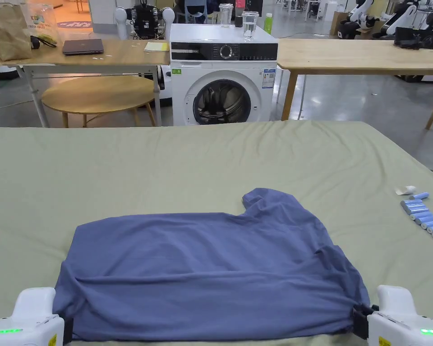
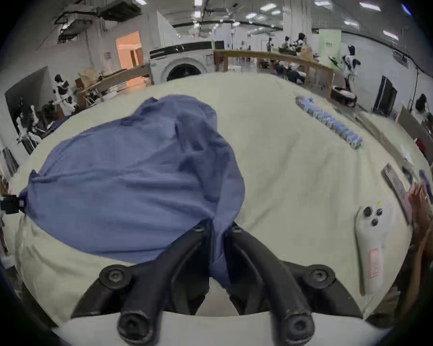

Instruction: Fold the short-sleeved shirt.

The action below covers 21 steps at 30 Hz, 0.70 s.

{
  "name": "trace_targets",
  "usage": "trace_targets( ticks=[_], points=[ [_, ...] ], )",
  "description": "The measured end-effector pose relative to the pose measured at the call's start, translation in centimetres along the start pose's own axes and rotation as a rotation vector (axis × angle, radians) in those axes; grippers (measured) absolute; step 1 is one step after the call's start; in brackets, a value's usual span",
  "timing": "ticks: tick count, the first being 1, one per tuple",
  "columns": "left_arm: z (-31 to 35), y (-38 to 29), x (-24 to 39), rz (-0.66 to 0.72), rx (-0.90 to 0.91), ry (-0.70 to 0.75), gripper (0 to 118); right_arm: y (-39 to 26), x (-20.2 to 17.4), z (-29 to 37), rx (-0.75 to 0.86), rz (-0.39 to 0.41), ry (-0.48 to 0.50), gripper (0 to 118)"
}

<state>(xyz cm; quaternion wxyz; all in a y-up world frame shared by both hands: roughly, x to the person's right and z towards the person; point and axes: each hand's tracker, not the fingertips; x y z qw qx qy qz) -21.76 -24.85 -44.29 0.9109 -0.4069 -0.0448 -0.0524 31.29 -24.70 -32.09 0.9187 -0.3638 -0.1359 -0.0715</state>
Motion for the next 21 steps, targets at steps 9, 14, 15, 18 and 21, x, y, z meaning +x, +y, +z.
trace_targets(
  ticks=[9, 14, 15, 18, 21],
  points=[
    [10.6, -0.1, -1.8, 0.020, 0.145, -0.047, 2, 1.6, -0.6, 12.2, 0.180, 0.083, 0.043, 8],
    [16.0, -4.6, -3.9, 0.072, 0.157, -0.077, 2, -1.0, 1.2, 17.2, 0.149, 0.040, 0.087, 8],
    [16.4, -5.8, -4.2, 0.089, 0.142, -0.083, 2, -2.0, 1.4, 17.3, 0.119, 0.040, 0.078, 8],
    [15.4, -9.3, -4.5, 0.122, 0.077, -0.087, 2, -5.6, 2.1, 15.7, 0.033, 0.029, 0.062, 8],
    [13.0, -12.0, -4.5, 0.162, 0.026, -0.107, 2, -9.1, 2.1, 12.5, -0.063, 0.011, 0.061, 8]
  ],
)
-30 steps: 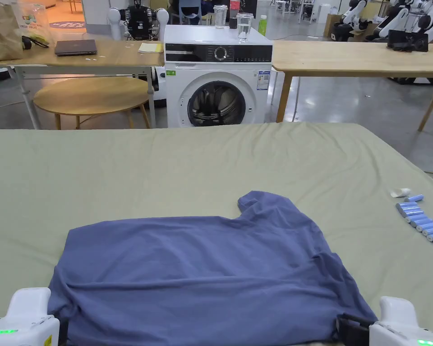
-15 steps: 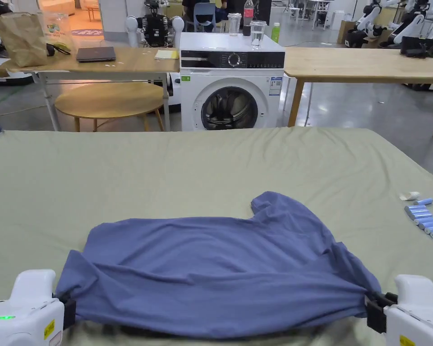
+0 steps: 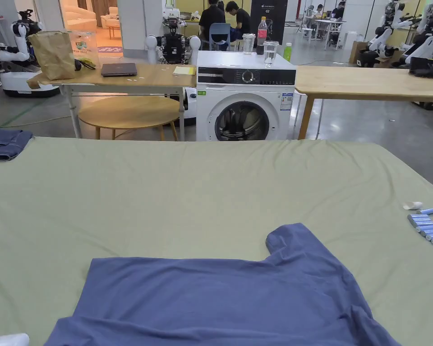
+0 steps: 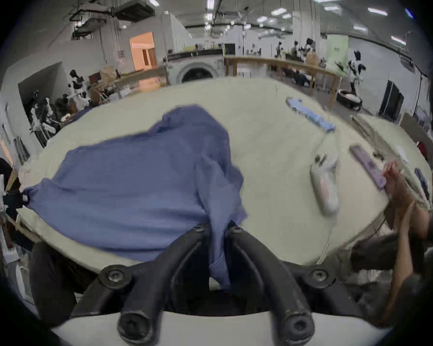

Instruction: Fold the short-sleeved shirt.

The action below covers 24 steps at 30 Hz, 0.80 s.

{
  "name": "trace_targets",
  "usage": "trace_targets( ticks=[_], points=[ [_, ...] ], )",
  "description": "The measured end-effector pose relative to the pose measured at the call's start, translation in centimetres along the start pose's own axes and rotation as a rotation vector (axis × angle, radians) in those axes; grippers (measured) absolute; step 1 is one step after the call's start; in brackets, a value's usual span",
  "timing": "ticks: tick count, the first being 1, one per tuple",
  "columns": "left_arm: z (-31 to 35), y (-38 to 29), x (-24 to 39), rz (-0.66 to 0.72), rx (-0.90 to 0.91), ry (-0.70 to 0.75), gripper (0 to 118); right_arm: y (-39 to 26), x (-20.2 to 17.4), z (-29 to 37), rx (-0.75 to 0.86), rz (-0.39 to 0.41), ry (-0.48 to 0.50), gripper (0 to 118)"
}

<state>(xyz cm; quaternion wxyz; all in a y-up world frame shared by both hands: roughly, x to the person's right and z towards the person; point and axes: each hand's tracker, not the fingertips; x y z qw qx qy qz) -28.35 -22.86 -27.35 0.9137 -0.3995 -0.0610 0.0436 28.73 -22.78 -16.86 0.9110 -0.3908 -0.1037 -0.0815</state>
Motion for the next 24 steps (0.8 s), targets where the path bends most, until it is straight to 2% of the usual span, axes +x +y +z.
trace_targets(
  ticks=[1, 2, 3, 4, 5, 6, 11, 15, 17, 18, 19, 20, 21, 24],
  points=[
    [-0.4, -0.3, 0.2, 0.008, -0.002, 0.004, 5, -0.7, -0.1, -0.7, -0.013, -0.006, 0.005, 10],
    [-0.5, -0.7, 0.2, 0.017, 0.002, 0.020, 21, -1.0, -0.2, -0.9, -0.006, -0.008, -0.001, 21],
    [-0.1, -0.8, 0.2, 0.022, 0.012, 0.030, 62, -1.0, -0.2, -0.7, 0.003, -0.013, -0.007, 56],
    [0.8, -0.7, 0.2, 0.014, 0.042, 0.046, 94, -0.9, -0.3, -0.3, 0.015, -0.016, -0.018, 86],
    [1.6, -0.2, 0.5, -0.010, 0.076, 0.038, 112, -0.2, -0.5, 0.6, 0.027, -0.012, -0.011, 104],
    [2.1, 0.2, 0.8, -0.028, 0.103, 0.026, 117, 0.6, -1.0, 1.5, 0.079, 0.001, 0.014, 106],
    [3.9, 4.9, 5.3, -0.143, 0.309, 0.054, 117, 6.5, -6.5, 4.8, 0.349, 0.102, 0.041, 106],
    [3.1, 7.9, 9.8, -0.209, 0.378, -0.009, 117, 9.6, -11.4, 4.5, 0.463, 0.140, 0.074, 106],
    [2.7, 8.7, 11.3, -0.232, 0.384, -0.024, 114, 10.2, -13.3, 3.8, 0.491, 0.168, 0.041, 106],
    [2.6, 8.9, 11.6, -0.239, 0.373, -0.042, 103, 10.3, -13.8, 3.7, 0.481, 0.168, 0.044, 95],
    [2.5, 9.1, 11.9, -0.242, 0.355, -0.063, 74, 10.3, -14.3, 3.6, 0.485, 0.169, 0.043, 66],
    [2.3, 9.0, 12.0, -0.244, 0.348, -0.063, 23, 10.2, -14.6, 3.6, 0.495, 0.166, 0.046, 18],
    [1.9, 8.8, 12.0, -0.248, 0.338, -0.042, 0, 10.1, -15.0, 3.4, 0.500, 0.162, 0.023, 0],
    [1.0, 8.3, 11.0, -0.215, 0.294, -0.066, 0, 9.2, -15.0, 2.9, 0.477, 0.156, 0.078, 0]
  ],
)
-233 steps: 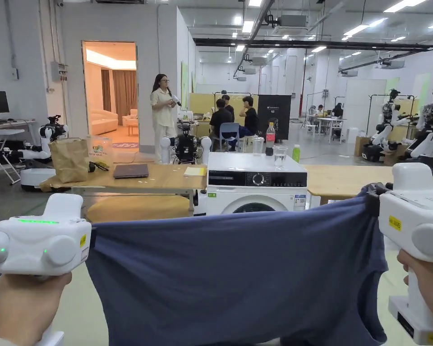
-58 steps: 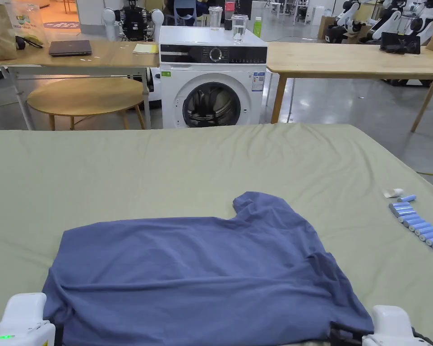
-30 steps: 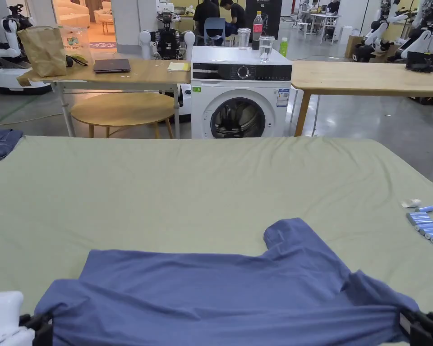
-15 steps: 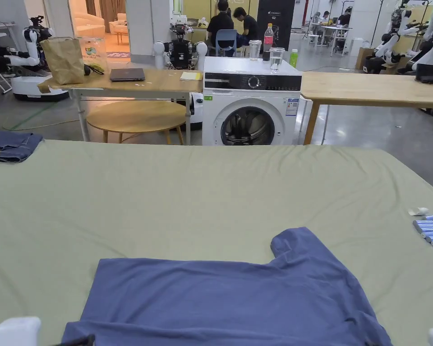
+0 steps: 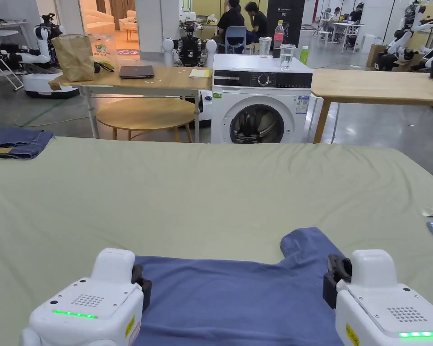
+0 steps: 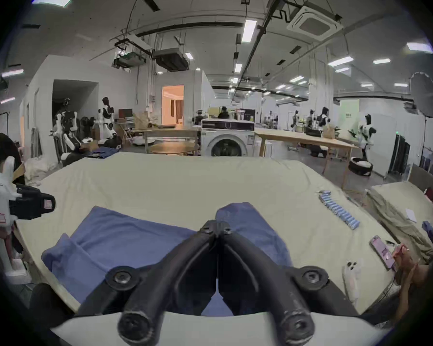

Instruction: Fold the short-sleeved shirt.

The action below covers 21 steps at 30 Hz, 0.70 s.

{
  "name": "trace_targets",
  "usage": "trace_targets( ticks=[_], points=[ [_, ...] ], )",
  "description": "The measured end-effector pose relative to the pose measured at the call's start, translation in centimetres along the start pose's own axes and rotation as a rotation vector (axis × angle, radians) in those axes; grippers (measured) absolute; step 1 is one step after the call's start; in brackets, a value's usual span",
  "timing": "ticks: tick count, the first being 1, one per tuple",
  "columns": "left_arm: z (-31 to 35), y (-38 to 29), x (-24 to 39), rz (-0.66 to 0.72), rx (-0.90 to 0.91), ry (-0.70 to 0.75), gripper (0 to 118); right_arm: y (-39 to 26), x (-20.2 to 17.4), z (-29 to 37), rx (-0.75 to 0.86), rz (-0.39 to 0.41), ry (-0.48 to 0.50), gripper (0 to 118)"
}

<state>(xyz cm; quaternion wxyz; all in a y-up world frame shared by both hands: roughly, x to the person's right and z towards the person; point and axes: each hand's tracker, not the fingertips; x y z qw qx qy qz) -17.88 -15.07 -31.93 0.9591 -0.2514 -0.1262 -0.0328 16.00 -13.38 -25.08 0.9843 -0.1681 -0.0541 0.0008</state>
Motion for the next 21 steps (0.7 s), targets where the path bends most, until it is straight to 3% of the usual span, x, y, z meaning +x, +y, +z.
trace_targets(
  ticks=[3, 10, 11, 12, 13, 21],
  points=[
    [-1.0, -0.6, -1.1, -0.008, -0.020, 0.041, 0, -1.3, -0.8, -0.5, -0.007, 0.027, -0.019, 0],
    [-7.4, -0.8, -6.5, 0.060, -0.178, 0.073, 3, -2.2, 1.3, -4.1, -0.088, 0.006, -0.017, 0],
    [-8.8, -0.5, -7.2, 0.051, -0.206, 0.086, 30, -2.3, 1.7, -4.8, -0.102, 0.006, -0.019, 0],
    [-9.8, -0.1, -7.7, 0.032, -0.215, 0.112, 89, -2.2, 2.1, -5.4, -0.112, 0.007, -0.022, 0],
    [-11.3, 0.4, -8.2, 0.013, -0.224, 0.123, 118, -2.5, 2.4, -5.9, -0.122, 0.006, -0.025, 0],
    [-24.0, 2.6, -11.2, -0.035, -0.376, 0.190, 115, -3.0, 6.1, -9.8, -0.203, 0.000, -0.083, 0]
  ],
)
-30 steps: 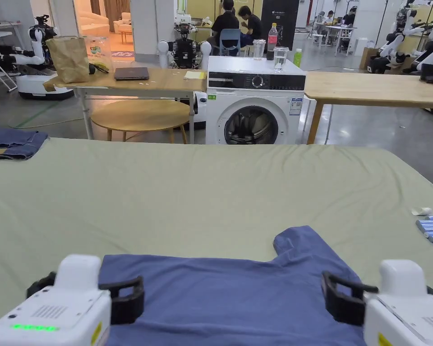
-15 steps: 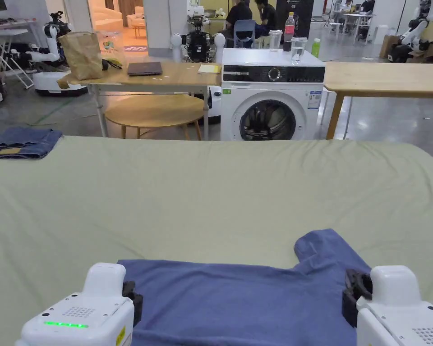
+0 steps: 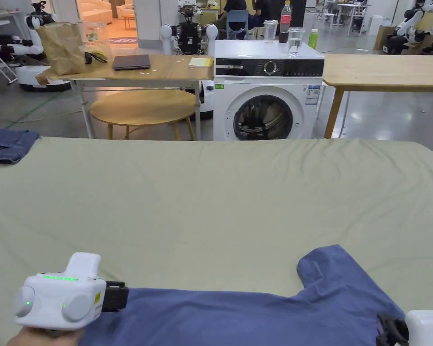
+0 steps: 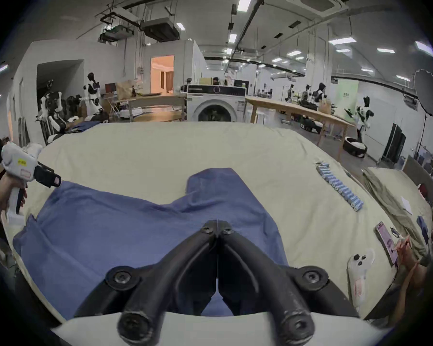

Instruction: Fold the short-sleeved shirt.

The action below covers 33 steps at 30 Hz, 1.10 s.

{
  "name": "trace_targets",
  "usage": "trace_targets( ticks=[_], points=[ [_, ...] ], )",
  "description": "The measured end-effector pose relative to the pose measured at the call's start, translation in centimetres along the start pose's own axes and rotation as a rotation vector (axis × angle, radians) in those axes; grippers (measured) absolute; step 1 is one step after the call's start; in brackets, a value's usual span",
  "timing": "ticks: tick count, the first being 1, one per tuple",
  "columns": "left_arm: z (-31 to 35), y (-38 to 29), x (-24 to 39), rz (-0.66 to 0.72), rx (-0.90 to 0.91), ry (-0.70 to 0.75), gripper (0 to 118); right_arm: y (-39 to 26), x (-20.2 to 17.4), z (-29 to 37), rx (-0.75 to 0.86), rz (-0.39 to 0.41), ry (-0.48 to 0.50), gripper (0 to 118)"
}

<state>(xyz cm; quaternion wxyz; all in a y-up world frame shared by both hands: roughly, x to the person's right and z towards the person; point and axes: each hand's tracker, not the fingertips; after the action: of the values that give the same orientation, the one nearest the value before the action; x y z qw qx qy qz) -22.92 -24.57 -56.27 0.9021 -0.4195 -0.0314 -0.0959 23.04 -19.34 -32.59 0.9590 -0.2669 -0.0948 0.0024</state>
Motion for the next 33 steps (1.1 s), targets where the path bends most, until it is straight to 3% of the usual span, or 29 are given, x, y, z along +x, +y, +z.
trace_targets(
  ticks=[2, 5, 7, 8, 9, 10, 12, 13, 17, 19, 20, 21, 22, 27, 33],
  points=[
    [-2.1, 0.7, 0.6, -0.018, -0.033, -0.003, 111, 0.0, 1.1, -1.0, -0.030, 0.001, -0.020, 0],
    [-3.5, 0.5, 1.7, -0.071, -0.105, -0.046, 80, 0.2, 3.3, -3.0, -0.091, -0.006, -0.068, 0],
    [-1.9, 0.3, 2.4, -0.065, -0.064, -0.052, 46, 0.8, 5.0, -4.9, -0.134, -0.018, -0.094, 0],
    [-1.3, 0.1, 2.6, -0.068, -0.058, -0.086, 20, 1.0, 5.6, -5.9, -0.162, -0.017, -0.107, 0],
    [-0.6, 0.1, 3.1, -0.082, -0.051, -0.080, 0, 1.4, 6.2, -7.3, -0.196, -0.020, -0.103, 12],
    [0.3, 0.1, 3.5, -0.118, -0.016, -0.055, 0, 1.8, 6.7, -8.9, -0.220, -0.030, -0.070, 41],
    [1.8, 0.2, 3.4, -0.095, 0.015, -0.087, 0, 2.3, 7.1, -11.9, -0.282, -0.006, -0.072, 115],
    [2.2, 0.4, 3.4, -0.087, 0.016, -0.088, 0, 2.4, 7.1, -13.2, -0.303, 0.010, -0.075, 118],
    [3.0, 0.8, 3.0, -0.087, 0.022, -0.082, 0, 1.8, 7.0, -18.4, -0.400, 0.070, -0.067, 118],
    [3.1, 0.6, 3.0, -0.083, 0.021, -0.077, 0, 1.0, 7.0, -19.4, -0.520, 0.057, -0.063, 93],
    [3.1, 0.5, 3.0, -0.082, 0.018, -0.072, 0, 0.9, 7.1, -19.0, -0.513, -0.008, 0.008, 82],
    [3.2, 0.4, 2.9, -0.079, 0.018, -0.070, 0, 1.3, 6.9, -18.1, -0.450, -0.033, -0.009, 41],
    [3.4, 0.2, 2.9, -0.075, 0.017, -0.073, 0, 1.6, 6.6, -17.1, -0.420, -0.009, -0.015, 2],
    [4.5, -0.1, 2.9, -0.063, 0.034, -0.078, 0, 1.8, 5.5, -14.3, -0.373, 0.018, 0.030, 2],
    [12.0, -1.0, 1.5, -0.023, 0.182, -0.098, 0, 4.9, 6.0, -4.4, -0.138, 0.045, 0.045, 2]
  ],
)
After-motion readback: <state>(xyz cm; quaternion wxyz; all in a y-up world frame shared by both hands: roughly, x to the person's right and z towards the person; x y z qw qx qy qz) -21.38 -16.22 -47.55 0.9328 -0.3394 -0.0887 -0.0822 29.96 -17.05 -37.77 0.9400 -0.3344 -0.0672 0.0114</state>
